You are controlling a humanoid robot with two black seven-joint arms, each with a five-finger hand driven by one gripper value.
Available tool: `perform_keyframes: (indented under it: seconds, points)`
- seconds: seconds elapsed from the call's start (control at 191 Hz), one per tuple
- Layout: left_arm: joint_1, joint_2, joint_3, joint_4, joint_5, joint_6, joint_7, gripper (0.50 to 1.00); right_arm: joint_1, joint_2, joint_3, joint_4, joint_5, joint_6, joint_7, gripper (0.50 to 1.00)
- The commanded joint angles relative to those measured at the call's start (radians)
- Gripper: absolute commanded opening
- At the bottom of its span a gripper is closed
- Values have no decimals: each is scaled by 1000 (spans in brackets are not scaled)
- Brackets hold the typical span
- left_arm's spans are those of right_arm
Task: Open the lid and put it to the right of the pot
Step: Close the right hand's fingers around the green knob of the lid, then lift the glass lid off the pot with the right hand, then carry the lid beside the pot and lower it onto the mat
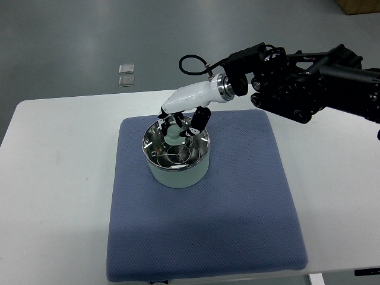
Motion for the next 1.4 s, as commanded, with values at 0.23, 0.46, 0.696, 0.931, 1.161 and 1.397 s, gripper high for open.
perform_keyframes:
  seconds: [0.23, 0.46, 0.696, 0.931, 1.161, 1.397]
  points:
    - [0, 0, 0, 0, 0, 0, 0, 1000, -11, -17, 3, 3, 8, -12, 9, 500]
    - [0, 0, 0, 0, 0, 0, 0, 1000, -2, -29, 58, 6, 16, 2, 20, 500]
    - [0, 0, 0, -1, 0, 0, 0, 1000, 24, -61, 64, 11, 21, 25, 20, 500]
    - [0, 0, -1, -3, 0, 0, -2, 1000, 46, -188, 66, 77, 19, 71, 20, 500]
    - [0, 0, -1, -3, 0, -1, 0, 1000, 29, -360, 63, 155, 18, 74, 20, 500]
    - [-2, 0, -1, -3, 0, -1, 0, 1000, -45, -486, 63, 196, 14, 44, 20, 500]
